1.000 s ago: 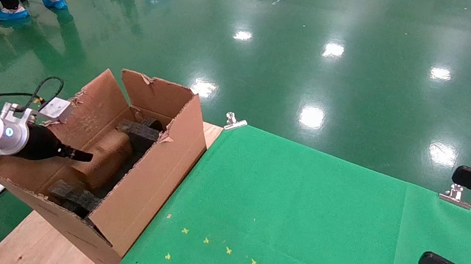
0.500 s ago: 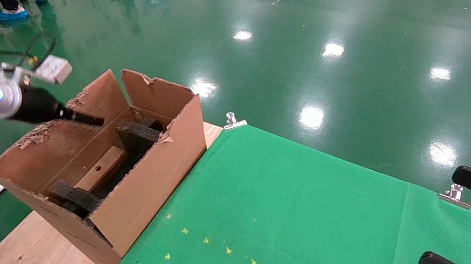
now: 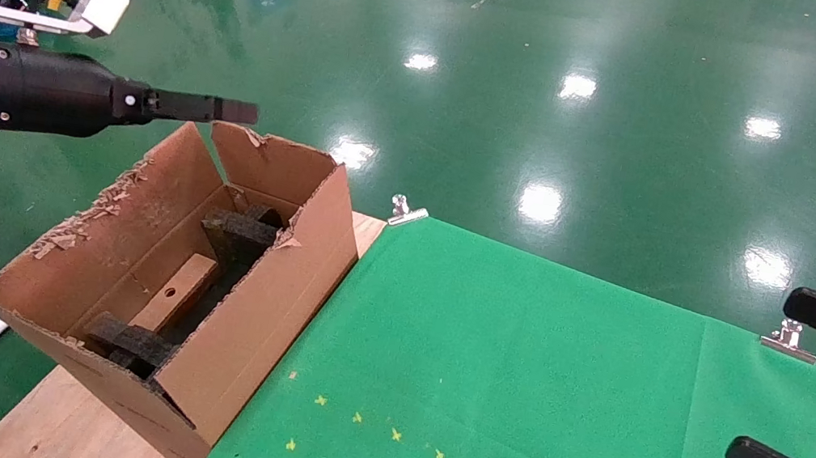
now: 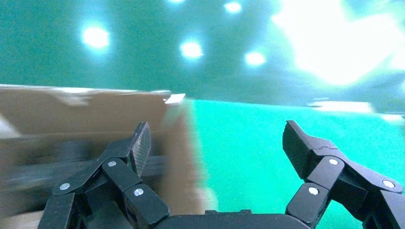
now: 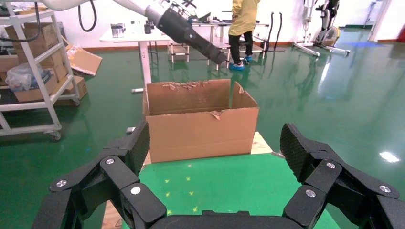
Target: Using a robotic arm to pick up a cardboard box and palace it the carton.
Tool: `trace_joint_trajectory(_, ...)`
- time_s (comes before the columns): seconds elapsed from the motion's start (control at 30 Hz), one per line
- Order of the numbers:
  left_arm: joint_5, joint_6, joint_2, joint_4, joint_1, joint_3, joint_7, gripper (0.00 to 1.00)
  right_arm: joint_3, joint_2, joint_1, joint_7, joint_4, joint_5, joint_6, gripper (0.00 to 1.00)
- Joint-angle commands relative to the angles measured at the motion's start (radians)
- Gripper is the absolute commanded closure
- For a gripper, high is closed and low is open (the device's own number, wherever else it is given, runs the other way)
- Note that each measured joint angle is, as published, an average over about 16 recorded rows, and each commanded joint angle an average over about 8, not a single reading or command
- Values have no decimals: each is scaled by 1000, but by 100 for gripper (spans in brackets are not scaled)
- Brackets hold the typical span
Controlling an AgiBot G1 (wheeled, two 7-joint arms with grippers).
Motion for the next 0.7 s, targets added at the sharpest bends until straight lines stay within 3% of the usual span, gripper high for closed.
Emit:
trace_joint_trajectory(0.03,-53,65,-11,-18,12,-26,-30,0,0,0,0,0,0,0,0,0)
trace_joint_trajectory(0.23,-126,168,-14,-32,41,-56,-56,0,0,0,0,0,0,0,0,0)
trace_joint_trajectory(0.7,-188,154,-10,-144,119,-84,9,0,0,0,0,0,0,0,0,0)
